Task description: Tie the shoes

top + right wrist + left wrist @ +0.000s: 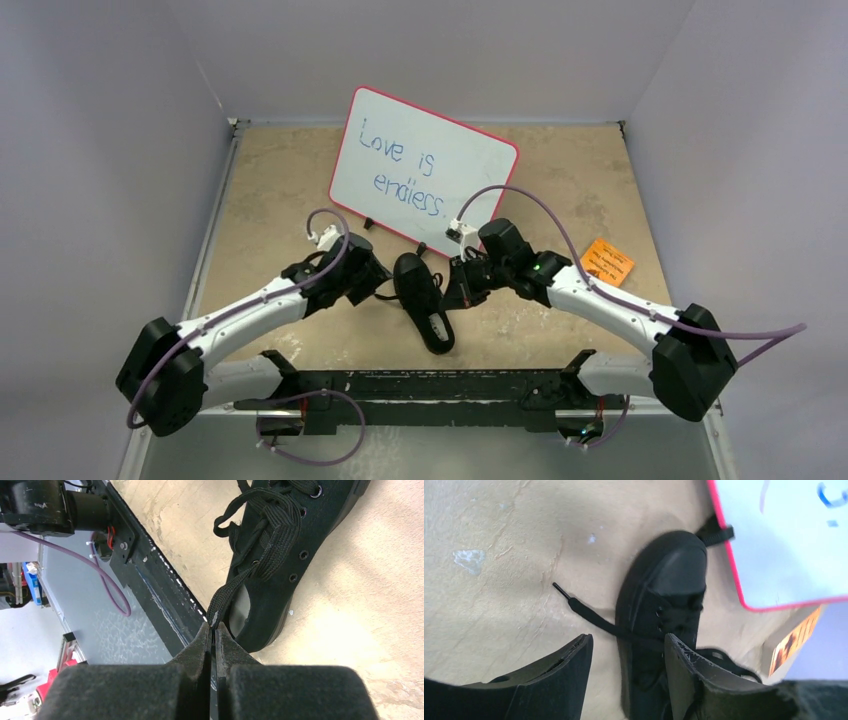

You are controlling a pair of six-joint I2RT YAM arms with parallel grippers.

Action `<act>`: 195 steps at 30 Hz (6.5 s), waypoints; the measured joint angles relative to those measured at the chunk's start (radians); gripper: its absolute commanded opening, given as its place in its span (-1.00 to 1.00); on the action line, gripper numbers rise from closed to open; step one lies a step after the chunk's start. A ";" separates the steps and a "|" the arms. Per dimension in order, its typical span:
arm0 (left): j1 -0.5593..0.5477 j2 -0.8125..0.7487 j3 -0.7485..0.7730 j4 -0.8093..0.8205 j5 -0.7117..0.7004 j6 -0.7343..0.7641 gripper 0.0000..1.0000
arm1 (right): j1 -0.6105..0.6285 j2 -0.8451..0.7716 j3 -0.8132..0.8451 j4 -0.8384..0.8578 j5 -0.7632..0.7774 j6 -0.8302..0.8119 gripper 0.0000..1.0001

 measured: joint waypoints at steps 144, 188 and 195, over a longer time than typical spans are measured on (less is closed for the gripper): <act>-0.084 0.276 -0.024 0.264 0.506 0.908 -0.62 | -0.510 -0.214 -0.161 -0.137 0.275 0.043 -1.00; -0.086 0.031 -0.195 0.193 0.105 0.296 -1.00 | -0.725 -0.188 -0.207 -0.327 0.605 0.383 -1.00; -0.086 0.032 -0.195 0.213 0.110 0.296 -1.00 | -0.770 -0.182 -0.201 -0.341 0.602 0.379 -1.00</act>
